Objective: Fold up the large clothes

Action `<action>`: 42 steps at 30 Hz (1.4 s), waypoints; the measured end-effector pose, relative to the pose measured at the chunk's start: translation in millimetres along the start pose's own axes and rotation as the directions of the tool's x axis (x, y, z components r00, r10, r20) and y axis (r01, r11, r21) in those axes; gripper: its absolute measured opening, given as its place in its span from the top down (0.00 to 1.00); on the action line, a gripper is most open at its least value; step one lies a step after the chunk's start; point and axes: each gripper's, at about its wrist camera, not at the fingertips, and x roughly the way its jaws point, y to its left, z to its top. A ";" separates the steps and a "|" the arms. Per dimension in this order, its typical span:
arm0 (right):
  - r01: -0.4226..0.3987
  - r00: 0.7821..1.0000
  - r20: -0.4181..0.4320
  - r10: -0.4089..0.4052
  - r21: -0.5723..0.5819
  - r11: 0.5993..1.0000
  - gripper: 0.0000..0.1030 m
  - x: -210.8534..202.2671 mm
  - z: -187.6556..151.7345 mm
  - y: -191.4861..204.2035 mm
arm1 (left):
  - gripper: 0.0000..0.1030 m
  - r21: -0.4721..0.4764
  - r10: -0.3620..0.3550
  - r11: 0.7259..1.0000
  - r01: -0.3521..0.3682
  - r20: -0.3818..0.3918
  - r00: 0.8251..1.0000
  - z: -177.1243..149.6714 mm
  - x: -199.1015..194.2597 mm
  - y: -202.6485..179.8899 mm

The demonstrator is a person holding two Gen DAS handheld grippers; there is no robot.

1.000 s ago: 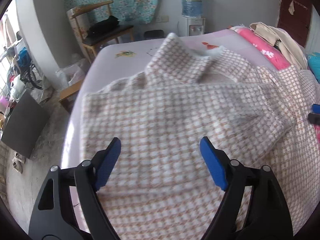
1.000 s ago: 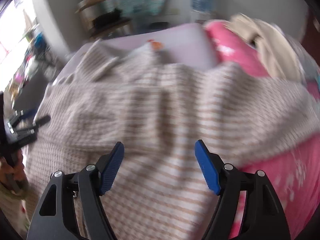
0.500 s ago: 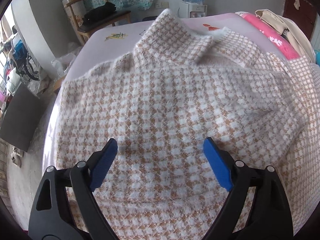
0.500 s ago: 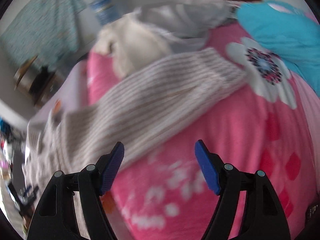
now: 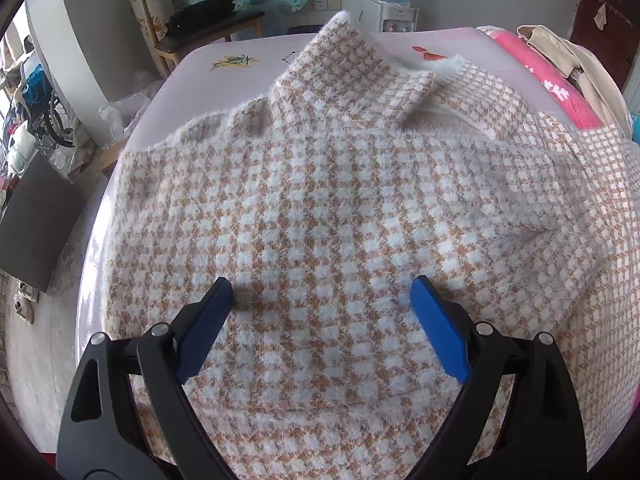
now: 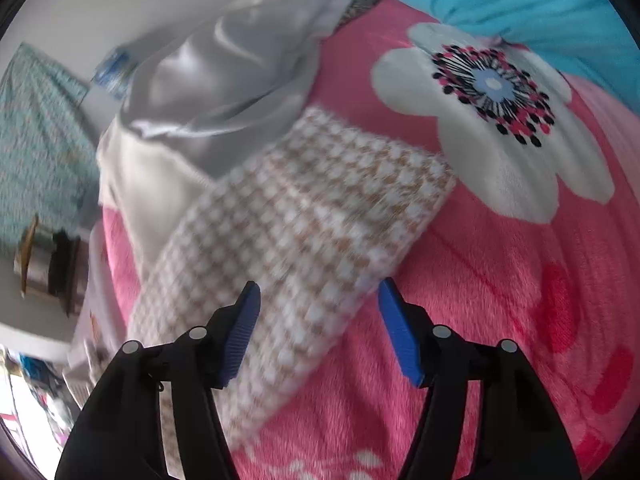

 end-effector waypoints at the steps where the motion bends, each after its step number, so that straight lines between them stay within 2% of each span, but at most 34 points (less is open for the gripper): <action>1: -0.007 1.000 0.001 0.007 0.021 1.000 0.46 3.4 2.4 -4.2 | 0.15 0.001 0.000 1.000 0.000 0.001 1.000 0.0 -0.1 0.1; 2: -0.013 1.000 0.004 0.012 0.036 0.999 0.47 4.8 2.7 -6.2 | 0.15 0.001 0.000 1.000 0.000 0.002 1.000 -0.2 -0.8 0.0; 6: -0.021 1.000 0.022 0.020 0.061 0.998 0.66 7.0 2.8 -13.8 | 0.15 0.006 0.005 1.000 -0.005 0.011 1.000 -0.1 -1.1 0.0; 10: -0.033 0.998 0.055 0.031 0.033 0.999 0.87 -4.1 -4.7 -10.8 | 0.15 0.008 0.016 1.000 -0.016 0.019 1.000 0.4 -0.5 -2.1; 11: -0.031 0.997 0.065 0.029 0.023 0.999 0.89 -7.4 -5.9 -8.6 | 0.15 0.011 0.021 1.000 -0.022 0.023 1.000 0.6 -0.7 -3.5; 14: -0.001 0.992 0.127 0.006 -0.037 0.999 0.91 -29.7 -10.5 7.7 | 0.17 0.022 0.033 0.999 -0.034 0.034 0.999 1.3 -1.5 -6.3; 19: 0.014 0.971 0.240 0.021 -0.141 0.990 0.91 -86.8 -21.3 41.3 | 0.28 0.032 0.050 0.998 -0.052 0.064 0.997 3.8 -8.3 -6.0; 22: 0.001 0.952 0.299 0.065 -0.214 0.977 0.92 -123.4 -28.6 63.4 | 0.39 0.019 0.039 0.999 -0.041 0.071 0.997 4.5 -14.7 -0.7; 26: -0.005 0.916 0.375 0.145 -0.350 0.937 0.92 -177.6 -54.8 114.2 | 0.58 -0.010 0.012 1.000 -0.011 0.070 0.997 2.9 -25.2 11.4; 30: -0.013 0.883 0.406 0.237 -0.483 0.876 0.92 -220.1 -88.4 175.2 | 0.74 -0.038 -0.028 0.999 0.031 0.078 0.997 -4.0 -37.4 26.3; 33: -0.047 0.867 0.386 0.315 -0.566 0.823 0.92 -242.1 -119.6 221.2 | 0.80 -0.055 -0.052 0.997 0.056 0.078 0.996 -10.9 -44.3 37.0; 36: -0.090 0.856 0.342 0.388 -0.640 0.763 0.92 -256.8 -155.7 261.5 | 0.82 -0.074 -0.066 0.995 0.072 0.078 0.995 -19.9 -51.4 51.2; 39: -0.137 0.848 0.269 0.458 -0.722 0.678 0.91 -255.5 -200.5 305.3 | 0.82 -0.095 -0.078 0.992 0.086 0.083 0.994 -28.8 -59.6 67.1; 42: -0.212 0.850 0.137 0.509 -0.795 0.568 0.91 -238.9 -253.9 347.9 | 0.82 -0.116 -0.088 0.988 0.097 0.081 0.993 -40.1 -68.4 86.1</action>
